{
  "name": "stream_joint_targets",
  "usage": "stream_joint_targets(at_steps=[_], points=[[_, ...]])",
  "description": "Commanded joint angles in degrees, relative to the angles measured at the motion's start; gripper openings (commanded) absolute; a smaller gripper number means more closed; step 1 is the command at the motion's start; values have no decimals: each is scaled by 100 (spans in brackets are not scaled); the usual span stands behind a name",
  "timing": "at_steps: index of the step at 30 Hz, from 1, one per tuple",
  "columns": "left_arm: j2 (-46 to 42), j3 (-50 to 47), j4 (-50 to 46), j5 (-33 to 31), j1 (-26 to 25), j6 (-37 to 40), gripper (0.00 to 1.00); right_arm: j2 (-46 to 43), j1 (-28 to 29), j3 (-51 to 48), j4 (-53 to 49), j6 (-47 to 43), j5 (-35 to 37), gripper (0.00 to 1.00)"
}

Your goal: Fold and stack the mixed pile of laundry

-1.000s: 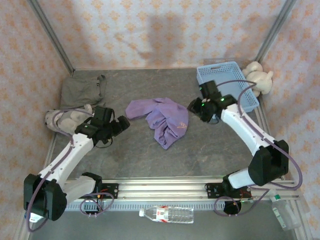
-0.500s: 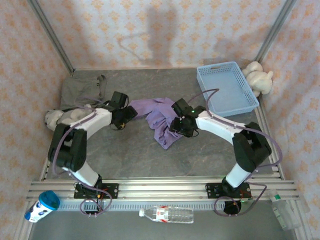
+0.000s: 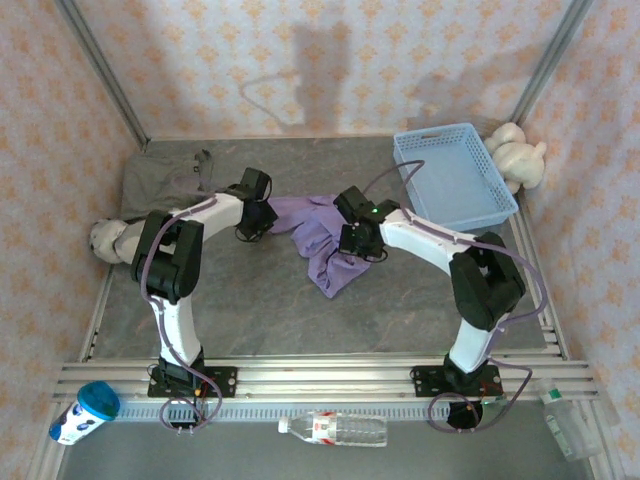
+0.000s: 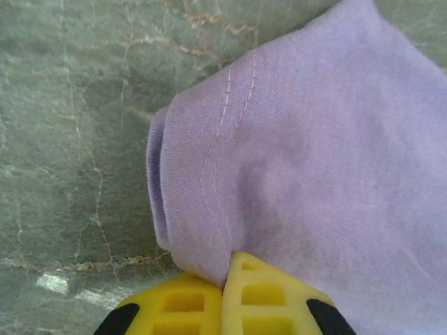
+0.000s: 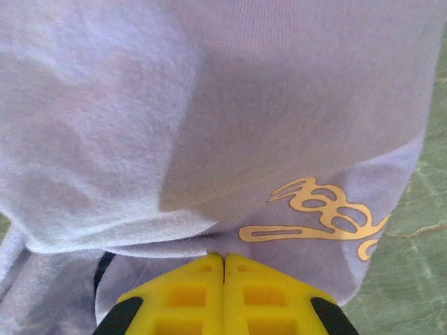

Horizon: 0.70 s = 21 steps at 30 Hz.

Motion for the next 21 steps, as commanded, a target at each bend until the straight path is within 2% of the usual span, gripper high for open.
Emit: stream_joint_targets(at_steps=[1, 7, 10, 15, 19, 21], points=[[-432, 343, -499, -280, 9, 290, 0, -500, -131, 240, -391, -399, 421, 0], [-1427, 1350, -1283, -219, 247, 940, 0, -1403, -840, 998, -863, -807, 328, 0], [-1937, 1898, -1541, -102, 481, 1158, 0, -1980, -1124, 1403, -685, -1178, 186, 0], [-2597, 2716, -1949, 128, 1003, 1334, 0, -2419, -1443, 2649, -1087, -1514, 63, 0], [-3158, 2998, -2092, -13, 1284, 1509, 0, -2695, -1600, 3254, -1172, -1615, -166, 0], [-3477, 2941, -2064, -331, 1351, 1621, 0, -2844, -1659, 3399, -1182, -1640, -141, 0]])
